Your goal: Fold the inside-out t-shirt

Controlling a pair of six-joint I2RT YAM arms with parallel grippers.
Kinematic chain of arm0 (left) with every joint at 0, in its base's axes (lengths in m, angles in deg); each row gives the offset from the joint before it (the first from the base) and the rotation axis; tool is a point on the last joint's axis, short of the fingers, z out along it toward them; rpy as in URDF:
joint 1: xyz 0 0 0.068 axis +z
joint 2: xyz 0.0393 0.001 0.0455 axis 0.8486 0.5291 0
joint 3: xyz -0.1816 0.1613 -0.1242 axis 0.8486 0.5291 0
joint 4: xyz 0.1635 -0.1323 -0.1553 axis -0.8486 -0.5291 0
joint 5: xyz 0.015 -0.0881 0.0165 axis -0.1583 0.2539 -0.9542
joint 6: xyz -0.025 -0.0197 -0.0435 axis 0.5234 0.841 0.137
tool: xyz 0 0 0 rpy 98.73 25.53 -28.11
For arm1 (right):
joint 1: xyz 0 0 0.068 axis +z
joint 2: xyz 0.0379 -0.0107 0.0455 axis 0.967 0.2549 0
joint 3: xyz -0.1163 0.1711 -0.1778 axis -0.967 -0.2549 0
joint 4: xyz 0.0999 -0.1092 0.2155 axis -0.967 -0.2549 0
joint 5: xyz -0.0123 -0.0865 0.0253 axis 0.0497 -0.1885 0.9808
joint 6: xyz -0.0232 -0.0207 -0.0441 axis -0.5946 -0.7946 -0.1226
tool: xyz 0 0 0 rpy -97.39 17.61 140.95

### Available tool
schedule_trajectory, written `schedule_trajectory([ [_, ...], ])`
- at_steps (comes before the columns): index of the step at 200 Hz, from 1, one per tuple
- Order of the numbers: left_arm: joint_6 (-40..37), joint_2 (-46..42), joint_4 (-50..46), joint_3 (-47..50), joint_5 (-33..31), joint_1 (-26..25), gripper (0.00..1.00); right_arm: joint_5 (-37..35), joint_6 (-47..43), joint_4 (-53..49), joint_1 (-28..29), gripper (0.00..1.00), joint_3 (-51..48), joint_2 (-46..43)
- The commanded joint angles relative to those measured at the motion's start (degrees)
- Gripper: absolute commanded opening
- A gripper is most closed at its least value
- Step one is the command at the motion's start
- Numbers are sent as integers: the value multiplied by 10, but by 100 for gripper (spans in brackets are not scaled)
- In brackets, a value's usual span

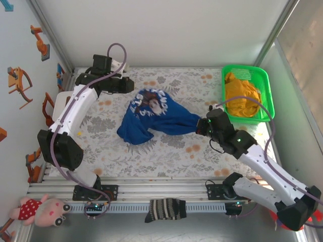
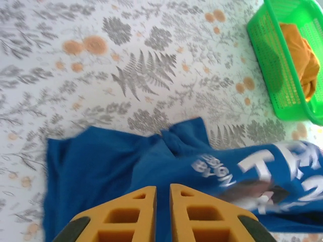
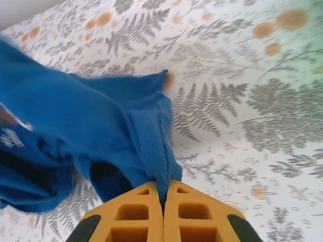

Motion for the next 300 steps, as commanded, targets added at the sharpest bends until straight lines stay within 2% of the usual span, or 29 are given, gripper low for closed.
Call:
schedule_trajectory([
  [1,-25,52,-22,-39,10,19,17,-39,-14,-62,-16,0,4,14],
  [30,-21,139,-44,-102,-18,24,27,-15,-26,-31,-41,0,-7,82],
  [50,4,134,-27,-84,-6,16,38,-12,-43,-19,-55,0,-3,137],
  [52,6,130,-22,-76,-6,13,39,-11,-44,-20,-56,4,-2,142],
  [59,11,109,-2,-47,-7,3,44,-15,-49,-26,-59,27,2,160],
  [63,11,96,8,-26,-9,-4,47,-19,-49,-30,-59,36,5,168],
  [69,11,74,20,4,-20,-16,50,-18,-49,-35,-59,43,8,177],
  [80,11,31,44,62,-41,-45,55,-4,-50,-30,-57,47,6,178],
  [114,40,-80,119,244,-97,-147,66,58,-45,9,-39,47,-8,149],
  [143,74,-96,188,325,-113,-215,70,97,-37,62,5,48,-21,182],
  [181,69,-19,207,315,-124,-249,71,106,5,130,57,49,-43,260],
  [244,60,96,208,265,-111,-253,72,93,45,183,98,49,-74,352],
  [256,57,113,208,257,-110,-253,68,93,46,189,97,44,-78,358],
  [264,55,122,207,253,-110,-254,63,91,44,189,98,37,-79,357],
  [281,47,141,196,238,-112,-253,38,87,37,185,98,1,-78,348],
  [300,36,143,174,221,-117,-245,4,79,23,167,96,0,-71,323],
])
